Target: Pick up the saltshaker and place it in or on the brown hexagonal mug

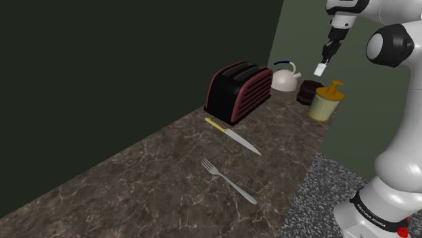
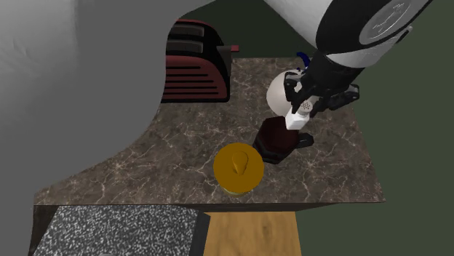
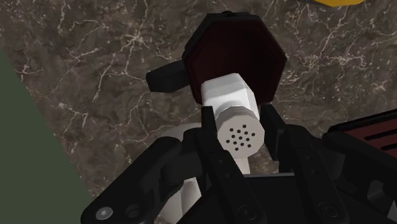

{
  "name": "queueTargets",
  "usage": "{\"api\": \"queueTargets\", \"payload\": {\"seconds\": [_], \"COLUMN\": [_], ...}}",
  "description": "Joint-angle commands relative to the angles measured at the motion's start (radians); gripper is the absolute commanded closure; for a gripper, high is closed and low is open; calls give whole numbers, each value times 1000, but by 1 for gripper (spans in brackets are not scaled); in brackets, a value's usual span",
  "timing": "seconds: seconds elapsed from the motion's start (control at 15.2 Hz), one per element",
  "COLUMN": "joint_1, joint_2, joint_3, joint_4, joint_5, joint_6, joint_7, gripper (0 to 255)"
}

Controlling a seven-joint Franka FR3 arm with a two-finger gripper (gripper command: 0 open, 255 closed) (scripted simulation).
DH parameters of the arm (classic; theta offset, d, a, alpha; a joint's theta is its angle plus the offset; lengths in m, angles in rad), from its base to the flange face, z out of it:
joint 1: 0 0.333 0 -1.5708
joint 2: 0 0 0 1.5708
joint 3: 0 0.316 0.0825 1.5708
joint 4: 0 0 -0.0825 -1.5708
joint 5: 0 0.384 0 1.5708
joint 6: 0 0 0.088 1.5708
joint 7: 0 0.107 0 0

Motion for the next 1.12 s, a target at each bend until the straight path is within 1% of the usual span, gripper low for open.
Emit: {"api": "queueTargets", "payload": {"seconds": [0.0,0.46,0.92,0.99,1.06], "joint_1": [7,24,24,24,24], "joint_2": [-7,-21,-21,-21,-21], "joint_3": [0,0,0,0,0], "joint_4": [-44,-159,-159,-159,-159], "joint_5": [-2,-6,-6,-6,-6], "joint_6": [37,137,137,137,137], "joint_7": [-3,-7,-7,-7,-7], "gripper": [255,255,255,0,0]}}
